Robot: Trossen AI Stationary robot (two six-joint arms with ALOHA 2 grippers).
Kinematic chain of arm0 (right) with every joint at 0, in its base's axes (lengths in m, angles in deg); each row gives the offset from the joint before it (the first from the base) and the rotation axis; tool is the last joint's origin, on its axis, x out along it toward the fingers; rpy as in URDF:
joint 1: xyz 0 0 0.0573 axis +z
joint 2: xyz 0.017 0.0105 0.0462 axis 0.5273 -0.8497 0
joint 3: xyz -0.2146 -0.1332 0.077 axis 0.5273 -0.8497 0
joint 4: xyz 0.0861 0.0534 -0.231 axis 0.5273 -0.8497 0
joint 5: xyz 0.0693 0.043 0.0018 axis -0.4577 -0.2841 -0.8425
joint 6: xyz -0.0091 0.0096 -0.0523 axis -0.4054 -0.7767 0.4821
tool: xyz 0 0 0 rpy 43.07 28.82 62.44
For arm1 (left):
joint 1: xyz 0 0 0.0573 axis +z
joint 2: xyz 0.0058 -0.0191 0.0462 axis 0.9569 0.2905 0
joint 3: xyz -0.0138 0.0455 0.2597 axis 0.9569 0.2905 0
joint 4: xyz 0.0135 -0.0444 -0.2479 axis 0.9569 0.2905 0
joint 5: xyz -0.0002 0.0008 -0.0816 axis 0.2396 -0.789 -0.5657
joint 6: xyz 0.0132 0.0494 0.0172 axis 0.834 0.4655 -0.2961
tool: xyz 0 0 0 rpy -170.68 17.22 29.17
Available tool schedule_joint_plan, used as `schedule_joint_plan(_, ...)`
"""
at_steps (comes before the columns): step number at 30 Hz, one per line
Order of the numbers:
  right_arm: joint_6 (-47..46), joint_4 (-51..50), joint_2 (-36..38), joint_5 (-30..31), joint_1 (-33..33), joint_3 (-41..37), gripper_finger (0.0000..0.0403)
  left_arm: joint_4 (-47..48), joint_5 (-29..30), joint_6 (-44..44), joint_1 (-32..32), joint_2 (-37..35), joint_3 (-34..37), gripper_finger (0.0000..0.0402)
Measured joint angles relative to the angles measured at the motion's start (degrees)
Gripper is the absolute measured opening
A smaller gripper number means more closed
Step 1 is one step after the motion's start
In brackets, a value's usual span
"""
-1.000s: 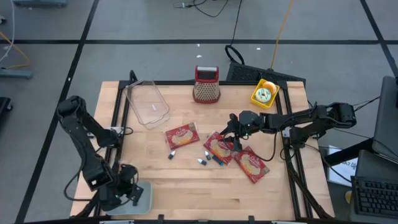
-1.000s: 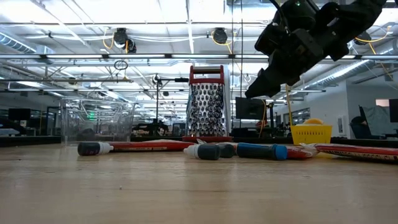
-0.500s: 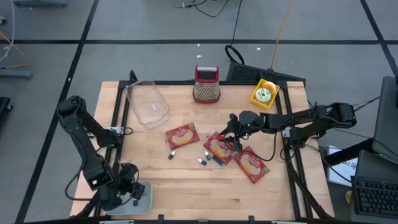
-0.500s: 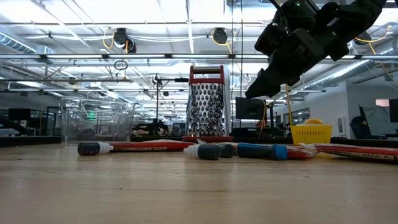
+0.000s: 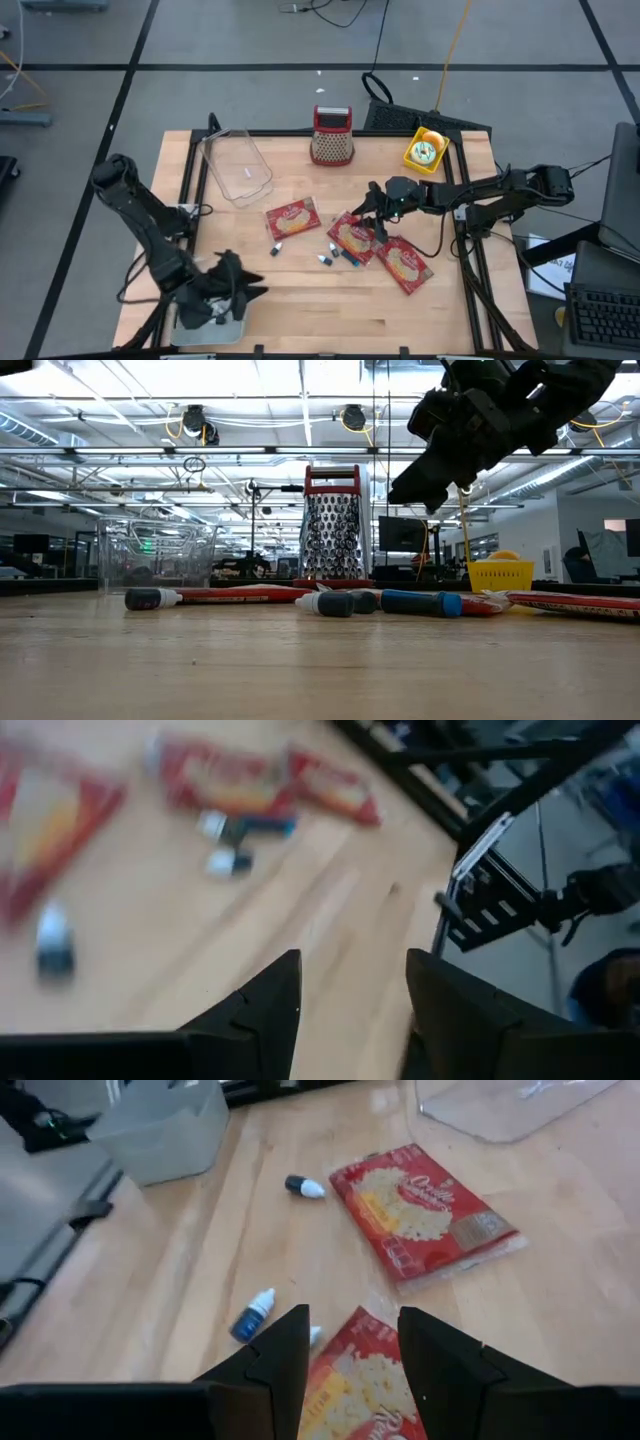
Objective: Pick & Place Food Item
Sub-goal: Put the blue food coloring bottle into the gray bin
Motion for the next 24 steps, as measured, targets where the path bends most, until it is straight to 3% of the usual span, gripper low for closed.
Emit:
schedule_joint_plan(4, -3.8, 1.0, -0.3, -5.2, 1.1, 0.0, 0.0142, -8.5, -0.8, 21.5, 5.4, 0.0, 0.0, 0.0184)
schedule_joint_plan(7, -5.6, 2.3, -0.6, -5.2, 4.2, -0.2, 0.0142, -12.3, -3.3, 33.3, 10.2, 0.0, 0.0, 0.0184)
schedule_joint_plan(15, -5.7, 21.8, -0.6, -5.2, 15.0, -6.1, 0.0142, -17.4, -17.7, 52.0, 23.2, 0.0, 0.3, 0.0184)
schedule_joint_plan(19, -5.8, 30.0, -0.6, -4.8, 19.2, -8.5, 0.0141, -28.4, -24.3, 59.8, 29.4, 0.0, 4.8, 0.0184)
schedule_joint_plan(21, -6.6, 31.2, -0.6, -1.7, 21.0, -8.6, 0.0141, -35.9, -30.1, 62.2, 32.4, 0.0, 8.0, 0.0184)
schedule_joint_plan(24, -7.1, 27.9, -0.6, 9.3, 23.5, -8.2, 0.0142, -44.6, -38.2, 62.9, 36.3, 0.0, 13.0, 0.0184)
